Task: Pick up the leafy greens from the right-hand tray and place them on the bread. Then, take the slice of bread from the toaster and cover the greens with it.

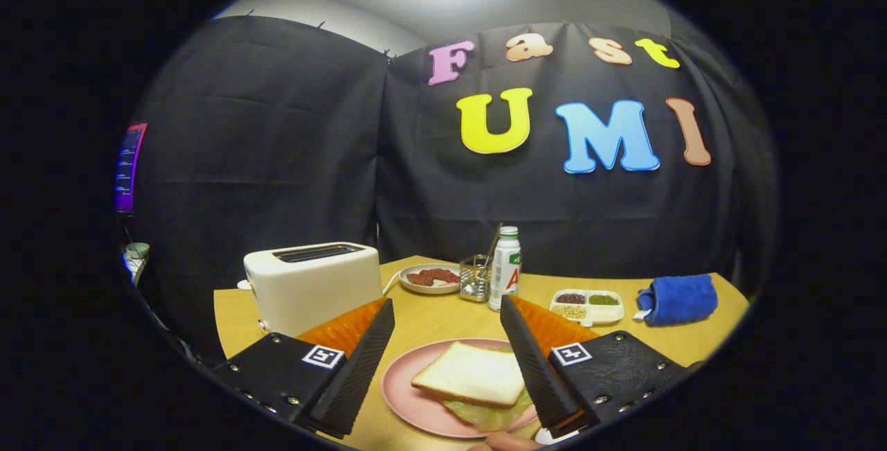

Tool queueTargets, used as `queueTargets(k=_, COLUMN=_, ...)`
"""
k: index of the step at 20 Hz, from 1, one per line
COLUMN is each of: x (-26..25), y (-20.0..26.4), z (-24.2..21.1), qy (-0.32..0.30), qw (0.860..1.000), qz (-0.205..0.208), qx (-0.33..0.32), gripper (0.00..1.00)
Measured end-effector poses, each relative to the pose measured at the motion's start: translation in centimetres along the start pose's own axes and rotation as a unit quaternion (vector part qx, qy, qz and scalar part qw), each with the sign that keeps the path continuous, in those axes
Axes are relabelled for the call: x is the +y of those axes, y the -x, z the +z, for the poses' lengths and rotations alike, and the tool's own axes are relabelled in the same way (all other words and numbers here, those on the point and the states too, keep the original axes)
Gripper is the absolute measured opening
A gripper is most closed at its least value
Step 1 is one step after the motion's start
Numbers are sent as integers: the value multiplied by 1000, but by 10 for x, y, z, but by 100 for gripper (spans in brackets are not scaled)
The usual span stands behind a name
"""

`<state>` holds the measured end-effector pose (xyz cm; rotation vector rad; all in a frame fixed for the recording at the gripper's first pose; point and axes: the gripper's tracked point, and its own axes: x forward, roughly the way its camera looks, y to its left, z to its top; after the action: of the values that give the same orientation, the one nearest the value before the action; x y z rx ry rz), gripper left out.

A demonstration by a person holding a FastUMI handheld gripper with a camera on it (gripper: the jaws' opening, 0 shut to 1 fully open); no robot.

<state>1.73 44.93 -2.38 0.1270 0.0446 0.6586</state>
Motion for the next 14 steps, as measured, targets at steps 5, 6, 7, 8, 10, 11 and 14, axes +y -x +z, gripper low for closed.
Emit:
queueTargets(k=5, x=-69, y=35, z=30, qy=28, qw=998, qz=-60, qx=-24, gripper=94)
queueTargets(k=6, x=-87, y=45, z=38, qy=36, qw=996, qz=-78, qx=-30, gripper=94)
queueTargets(k=7, x=-104, y=55, z=47, qy=47, qw=994, qz=-95, qx=-38, gripper=93)
queueTargets(k=8, x=-123, y=66, z=55, qy=60, qw=991, qz=-113, qx=-45, gripper=93)
queueTargets(k=10, x=-162, y=87, z=65, qy=79, qw=985, qz=-147, qx=-51, gripper=93)
queueTargets(k=11, x=-179, y=98, z=67, qy=82, qw=982, qz=-161, qx=-51, gripper=93)
queueTargets(k=14, x=-230, y=132, z=67, qy=76, qw=978, qz=-190, qx=-44, gripper=93)
